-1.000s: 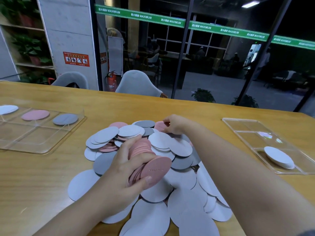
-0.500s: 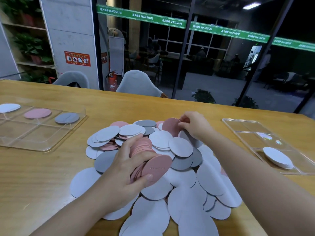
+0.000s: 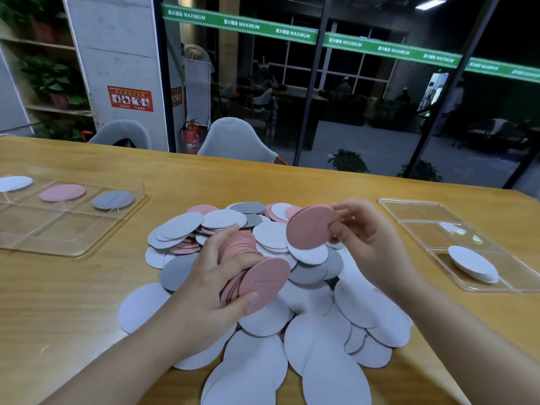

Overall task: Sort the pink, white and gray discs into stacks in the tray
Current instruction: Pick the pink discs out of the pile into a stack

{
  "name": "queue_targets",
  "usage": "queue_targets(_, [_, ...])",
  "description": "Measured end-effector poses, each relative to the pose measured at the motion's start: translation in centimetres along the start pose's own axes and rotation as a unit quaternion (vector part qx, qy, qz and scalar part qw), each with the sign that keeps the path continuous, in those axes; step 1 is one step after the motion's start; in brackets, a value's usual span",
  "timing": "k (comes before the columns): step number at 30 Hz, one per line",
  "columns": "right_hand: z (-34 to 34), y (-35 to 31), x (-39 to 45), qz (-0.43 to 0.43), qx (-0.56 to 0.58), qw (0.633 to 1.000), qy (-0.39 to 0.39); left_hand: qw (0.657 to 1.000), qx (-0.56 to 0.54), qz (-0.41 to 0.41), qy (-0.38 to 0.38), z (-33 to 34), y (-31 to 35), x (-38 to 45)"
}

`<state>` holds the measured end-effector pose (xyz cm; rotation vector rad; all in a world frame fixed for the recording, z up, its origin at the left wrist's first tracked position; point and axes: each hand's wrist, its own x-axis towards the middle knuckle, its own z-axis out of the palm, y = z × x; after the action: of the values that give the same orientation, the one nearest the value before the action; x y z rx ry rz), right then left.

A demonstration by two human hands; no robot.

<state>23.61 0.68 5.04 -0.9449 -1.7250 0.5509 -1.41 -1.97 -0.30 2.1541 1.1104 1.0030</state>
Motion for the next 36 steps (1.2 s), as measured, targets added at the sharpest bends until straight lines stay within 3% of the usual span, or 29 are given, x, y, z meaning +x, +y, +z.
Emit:
queue_targets(7, [0.5, 0.3, -3.9, -0.091, -0.065, 0.993, -0.045, 1.000, 0.000, 0.000, 0.005, 0.1, 0.0, 0.0])
queue_targets(11, [2.2, 0.5, -4.7, -0.056, -0.116, 0.990, -0.056, 1.000, -0.011, 0.001, 0.006, 0.1, 0.0, -0.1])
queue_targets(15, [3.5, 0.5, -5.2, 0.011, -0.087, 0.994, -0.061, 1.000, -0.007, -0.011, 0.004, 0.1, 0.1, -0.1])
queue_targets(19, [4.0, 0.5, -5.3, -0.032, -0.106, 0.988, -0.106, 1.000, 0.010, -0.003, 0.007, 0.2, 0.1, 0.0])
queue_targets(23, [3.2, 0.3, -4.0, -0.046, -0.143, 0.984, -0.099, 1.000, 0.015, -0.001, 0.007, 0.3, 0.2, -0.1])
queue_targets(28, [1.9, 2.6, -0.3, 0.051, -0.191, 0.979, -0.040, 1.000, 0.015, -0.005, 0.003, 0.2, 0.2, 0.0])
queue_targets(32, [1.5, 5.9, 3.7, 0.195, -0.280, 0.939, -0.050, 1.000, 0.012, 0.001, 0.008, 0.3, 0.0, 0.0])
queue_targets(36, [2.2, 7.9, 7.1, 0.278, -0.330, 0.899, -0.069, 1.000, 0.014, 0.001, 0.007, 0.2, -0.1, 0.0])
